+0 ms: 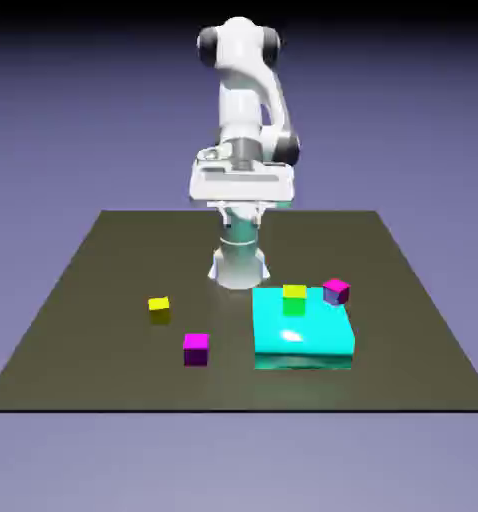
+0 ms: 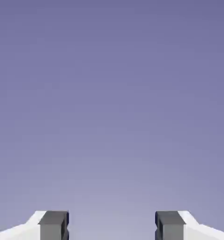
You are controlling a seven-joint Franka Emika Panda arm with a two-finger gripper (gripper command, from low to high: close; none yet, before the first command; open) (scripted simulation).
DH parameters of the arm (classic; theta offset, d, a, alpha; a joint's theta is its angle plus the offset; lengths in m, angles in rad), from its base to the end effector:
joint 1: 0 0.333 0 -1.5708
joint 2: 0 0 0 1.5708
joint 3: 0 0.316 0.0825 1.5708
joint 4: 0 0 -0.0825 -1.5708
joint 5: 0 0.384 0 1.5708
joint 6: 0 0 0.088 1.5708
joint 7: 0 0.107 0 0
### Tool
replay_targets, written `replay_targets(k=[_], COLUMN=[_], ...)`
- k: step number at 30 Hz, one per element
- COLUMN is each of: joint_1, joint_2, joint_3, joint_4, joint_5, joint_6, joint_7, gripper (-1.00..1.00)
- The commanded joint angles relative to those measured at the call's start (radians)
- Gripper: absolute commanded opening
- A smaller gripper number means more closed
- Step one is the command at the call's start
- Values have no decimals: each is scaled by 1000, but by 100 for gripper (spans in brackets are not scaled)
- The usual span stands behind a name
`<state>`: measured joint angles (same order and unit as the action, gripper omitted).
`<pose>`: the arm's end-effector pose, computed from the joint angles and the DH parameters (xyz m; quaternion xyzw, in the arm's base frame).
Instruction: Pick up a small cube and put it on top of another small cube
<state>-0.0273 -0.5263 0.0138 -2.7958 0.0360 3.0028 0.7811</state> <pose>0.3966 -0.0079 0.4432 -0.8547 0.3753 -0.3305 0.1390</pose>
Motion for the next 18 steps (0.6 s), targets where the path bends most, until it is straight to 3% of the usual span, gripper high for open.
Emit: replay_targets(k=[1, 18], joint_1=[-33, -586], joint_2=[36, 652], joint_3=[11, 206], joint_4=[12, 212], joint_5=[30, 538], joint_6=[-28, -510], joint_7=[33, 598], gripper=[0, 0])
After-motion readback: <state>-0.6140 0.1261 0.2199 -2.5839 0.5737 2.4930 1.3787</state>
